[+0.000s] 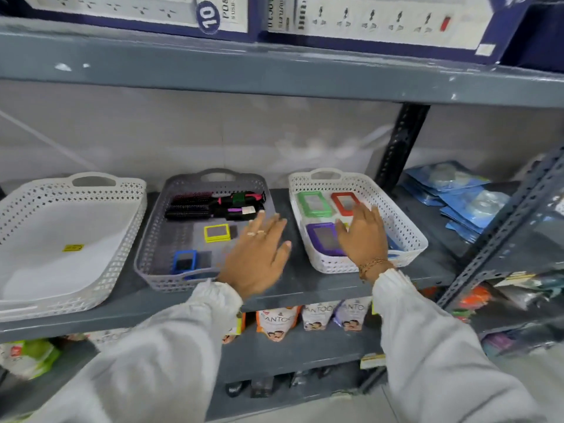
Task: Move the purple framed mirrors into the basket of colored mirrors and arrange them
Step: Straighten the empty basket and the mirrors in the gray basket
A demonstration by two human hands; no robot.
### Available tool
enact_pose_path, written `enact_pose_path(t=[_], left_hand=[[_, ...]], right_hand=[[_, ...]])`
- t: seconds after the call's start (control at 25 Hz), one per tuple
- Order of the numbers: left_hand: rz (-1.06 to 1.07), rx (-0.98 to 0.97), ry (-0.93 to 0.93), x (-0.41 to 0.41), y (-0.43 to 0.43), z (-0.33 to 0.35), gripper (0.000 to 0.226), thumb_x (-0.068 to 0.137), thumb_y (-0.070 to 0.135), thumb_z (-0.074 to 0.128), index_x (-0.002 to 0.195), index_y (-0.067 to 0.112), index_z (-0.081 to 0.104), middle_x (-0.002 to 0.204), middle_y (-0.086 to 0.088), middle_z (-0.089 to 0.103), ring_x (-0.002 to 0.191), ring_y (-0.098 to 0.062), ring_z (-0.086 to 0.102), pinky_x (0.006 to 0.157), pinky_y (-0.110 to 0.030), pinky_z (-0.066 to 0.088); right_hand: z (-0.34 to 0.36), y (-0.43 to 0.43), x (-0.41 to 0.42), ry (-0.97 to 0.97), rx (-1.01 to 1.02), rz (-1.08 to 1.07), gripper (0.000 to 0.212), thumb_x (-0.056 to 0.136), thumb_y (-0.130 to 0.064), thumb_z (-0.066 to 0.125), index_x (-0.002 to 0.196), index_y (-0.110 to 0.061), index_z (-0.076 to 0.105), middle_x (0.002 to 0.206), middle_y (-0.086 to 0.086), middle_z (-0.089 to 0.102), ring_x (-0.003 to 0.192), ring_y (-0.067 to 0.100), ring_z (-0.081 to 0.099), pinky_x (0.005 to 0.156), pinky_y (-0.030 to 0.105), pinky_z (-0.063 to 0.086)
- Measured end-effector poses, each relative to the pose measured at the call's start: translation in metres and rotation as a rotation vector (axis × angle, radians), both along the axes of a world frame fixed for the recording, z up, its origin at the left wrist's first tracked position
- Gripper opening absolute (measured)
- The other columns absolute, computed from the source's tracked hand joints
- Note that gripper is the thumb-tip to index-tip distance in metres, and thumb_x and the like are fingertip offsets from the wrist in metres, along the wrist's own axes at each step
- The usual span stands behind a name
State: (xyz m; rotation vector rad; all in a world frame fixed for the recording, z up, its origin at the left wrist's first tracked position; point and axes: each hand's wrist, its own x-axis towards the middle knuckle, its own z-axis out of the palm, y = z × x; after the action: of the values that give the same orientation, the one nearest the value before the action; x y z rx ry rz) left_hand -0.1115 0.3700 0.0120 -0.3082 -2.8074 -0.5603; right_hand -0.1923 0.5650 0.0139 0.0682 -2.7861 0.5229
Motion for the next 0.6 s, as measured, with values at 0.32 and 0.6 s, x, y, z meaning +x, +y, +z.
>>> enact_pose_path(t=[0.32, 0.6], left_hand=[[-0.161, -0.402, -0.108, -0.047, 0.074, -0.027, 0.057, 0.095, 0.045, 0.028, 0.139, 0.009, 0.034, 0.150, -0.015, 0.030, 0.141, -0.032, 0.017, 0.114, -0.042, 0.016], [-0.230, -0.395, -0.091, -0.054, 0.070, -0.036, 0.036, 0.097, 0.014, 0.037, 0.131, 0.017, 0.044, 0.151, -0.017, 0.028, 0.142, -0.036, 0.011, 0.114, -0.041, 0.021]], right_hand=[[-0.024, 0.055, -0.007, -0.296, 0.089, -0.076, 0.054, 0.097, -0.034, 0.040, 0.138, 0.001, 0.040, 0.152, 0.016, 0.034, 0.147, 0.034, 0.014, 0.120, 0.043, 0.013], [-0.022, 0.058, -0.006, -0.359, 0.117, -0.077, 0.055, 0.098, -0.034, 0.034, 0.141, 0.000, 0.037, 0.154, 0.013, 0.032, 0.148, 0.029, 0.014, 0.120, 0.042, 0.014]])
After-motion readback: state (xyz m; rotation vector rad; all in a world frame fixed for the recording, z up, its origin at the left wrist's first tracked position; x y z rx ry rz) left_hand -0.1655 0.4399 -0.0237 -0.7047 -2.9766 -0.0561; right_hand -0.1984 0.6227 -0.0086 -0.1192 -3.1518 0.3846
